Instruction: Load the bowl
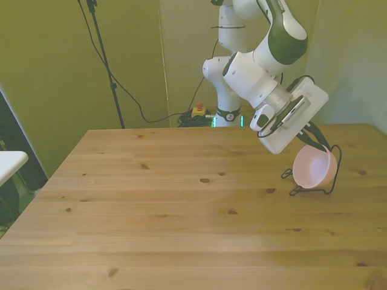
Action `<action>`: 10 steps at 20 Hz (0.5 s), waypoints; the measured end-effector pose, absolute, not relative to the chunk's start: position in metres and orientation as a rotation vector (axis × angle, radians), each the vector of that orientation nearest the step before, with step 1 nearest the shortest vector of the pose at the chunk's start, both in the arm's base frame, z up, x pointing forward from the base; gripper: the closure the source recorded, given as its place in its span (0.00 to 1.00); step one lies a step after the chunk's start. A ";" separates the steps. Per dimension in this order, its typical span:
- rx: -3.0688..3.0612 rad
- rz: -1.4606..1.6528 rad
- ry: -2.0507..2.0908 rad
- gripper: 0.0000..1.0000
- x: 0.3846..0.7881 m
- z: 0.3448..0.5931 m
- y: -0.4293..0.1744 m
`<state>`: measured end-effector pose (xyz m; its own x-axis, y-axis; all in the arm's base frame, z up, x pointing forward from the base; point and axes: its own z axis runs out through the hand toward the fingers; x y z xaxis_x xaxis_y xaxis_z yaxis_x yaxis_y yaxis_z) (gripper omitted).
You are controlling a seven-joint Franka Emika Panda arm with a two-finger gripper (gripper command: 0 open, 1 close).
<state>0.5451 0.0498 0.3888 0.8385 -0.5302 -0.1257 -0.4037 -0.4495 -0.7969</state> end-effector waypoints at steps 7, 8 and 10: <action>-2.096 -0.175 0.678 0.00 0.545 0.392 0.048; -2.096 -0.179 0.675 0.00 0.544 0.394 0.048; -2.110 -0.193 0.668 0.00 0.543 0.405 0.046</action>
